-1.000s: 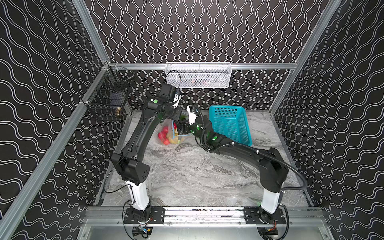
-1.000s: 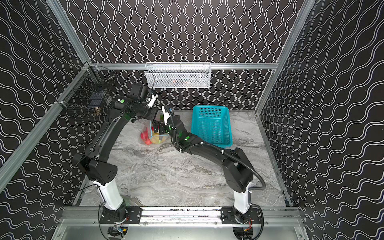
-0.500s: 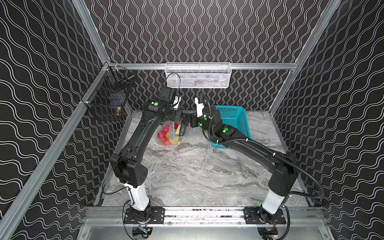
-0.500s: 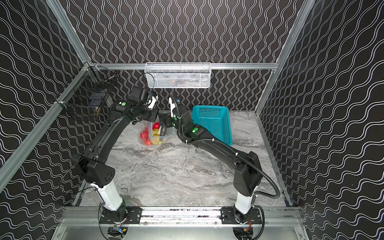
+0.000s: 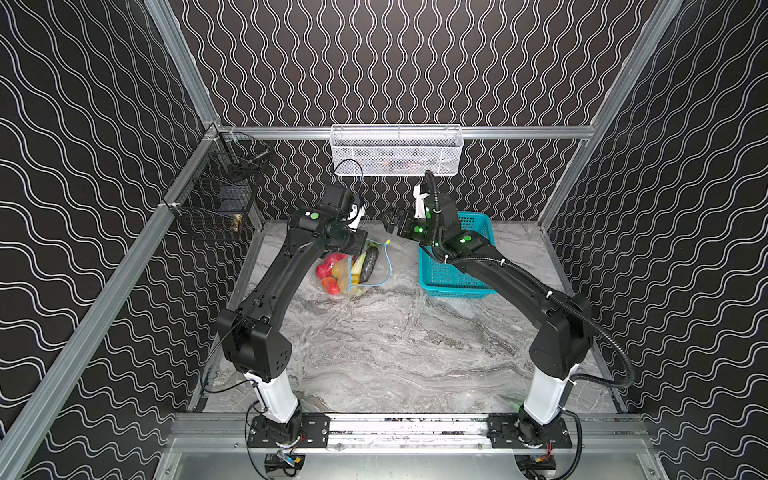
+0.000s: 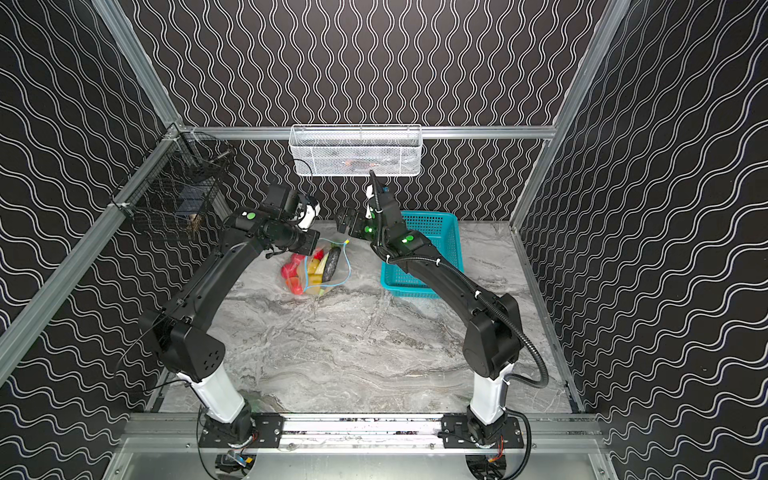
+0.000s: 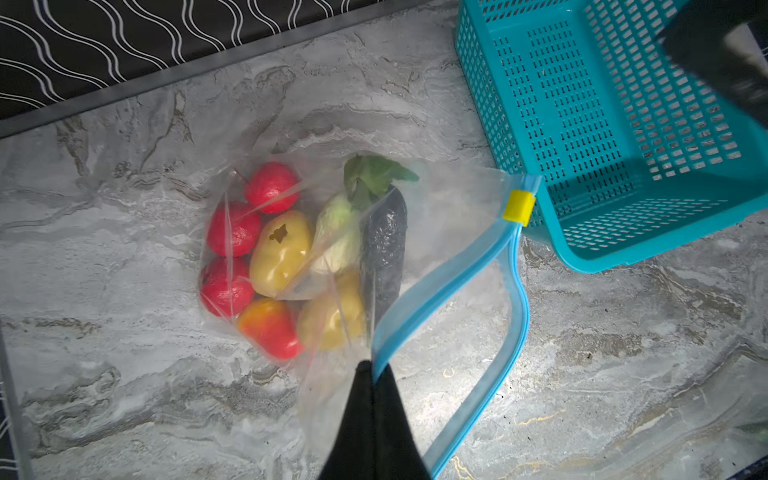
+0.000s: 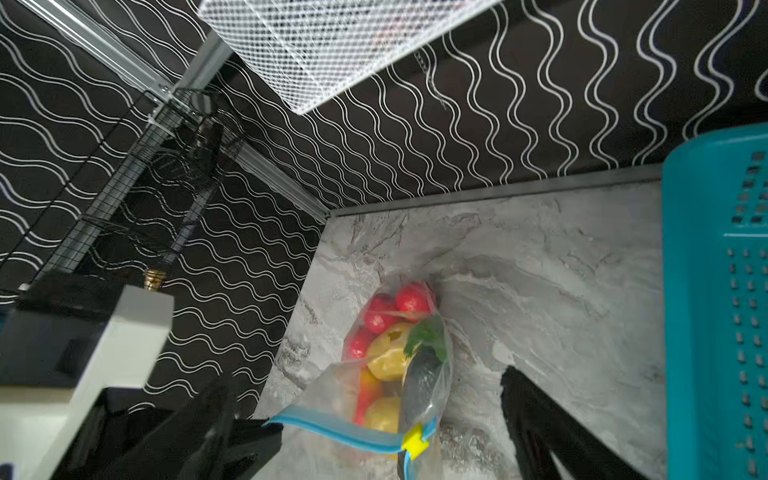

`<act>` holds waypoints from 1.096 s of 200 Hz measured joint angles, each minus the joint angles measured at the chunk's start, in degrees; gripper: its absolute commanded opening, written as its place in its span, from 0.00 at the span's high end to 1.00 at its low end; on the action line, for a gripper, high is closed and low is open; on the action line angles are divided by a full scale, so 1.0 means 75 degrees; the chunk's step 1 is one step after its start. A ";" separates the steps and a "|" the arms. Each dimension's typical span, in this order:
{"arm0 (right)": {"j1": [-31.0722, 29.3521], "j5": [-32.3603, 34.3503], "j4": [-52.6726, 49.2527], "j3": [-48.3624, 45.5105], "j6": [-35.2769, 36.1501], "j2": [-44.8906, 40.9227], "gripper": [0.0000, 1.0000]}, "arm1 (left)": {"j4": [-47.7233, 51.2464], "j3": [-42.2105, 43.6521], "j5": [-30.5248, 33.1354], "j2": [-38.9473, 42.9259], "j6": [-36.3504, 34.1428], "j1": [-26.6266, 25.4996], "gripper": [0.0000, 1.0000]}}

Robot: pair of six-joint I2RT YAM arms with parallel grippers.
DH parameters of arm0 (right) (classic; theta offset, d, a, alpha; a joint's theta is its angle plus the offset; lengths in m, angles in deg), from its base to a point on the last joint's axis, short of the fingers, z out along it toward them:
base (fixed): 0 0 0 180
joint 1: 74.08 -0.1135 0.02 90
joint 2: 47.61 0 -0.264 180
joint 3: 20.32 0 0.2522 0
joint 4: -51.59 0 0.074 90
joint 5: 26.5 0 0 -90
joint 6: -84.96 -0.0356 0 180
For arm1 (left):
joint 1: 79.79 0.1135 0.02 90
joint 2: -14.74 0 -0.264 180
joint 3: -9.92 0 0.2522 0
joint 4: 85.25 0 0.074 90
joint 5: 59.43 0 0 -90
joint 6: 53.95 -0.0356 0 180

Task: Place the food in the zip-top bag and seal the zipper
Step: 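Move the right gripper to the bag's zipper edge and pinch it, then lift the bag mouth with the right gripper while the left gripper releases and rises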

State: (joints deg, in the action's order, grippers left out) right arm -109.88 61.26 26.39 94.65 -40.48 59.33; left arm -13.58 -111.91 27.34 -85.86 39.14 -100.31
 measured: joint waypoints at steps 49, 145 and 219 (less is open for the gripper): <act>0.0087 0.0224 -0.0941 -0.0070 -0.0956 0.0189 0.20 | -0.0178 0.0099 -0.0055 -0.0096 0.0143 0.0003 1.00; 0.0082 0.0122 -0.1029 -0.0504 -0.2436 -0.0131 0.57 | -0.0396 0.0472 -0.0216 -0.0172 0.0262 -0.0012 1.00; 0.0006 -0.0195 -0.0982 -0.0673 -0.3150 0.0017 0.61 | -0.0385 0.0227 -0.0224 -0.0315 0.0344 -0.0119 1.00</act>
State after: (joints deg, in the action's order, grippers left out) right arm -109.83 59.80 19.02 89.60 -64.11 59.46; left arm -16.47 -110.21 25.66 -88.22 41.72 -101.20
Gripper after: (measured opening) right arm 0.389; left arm 0.048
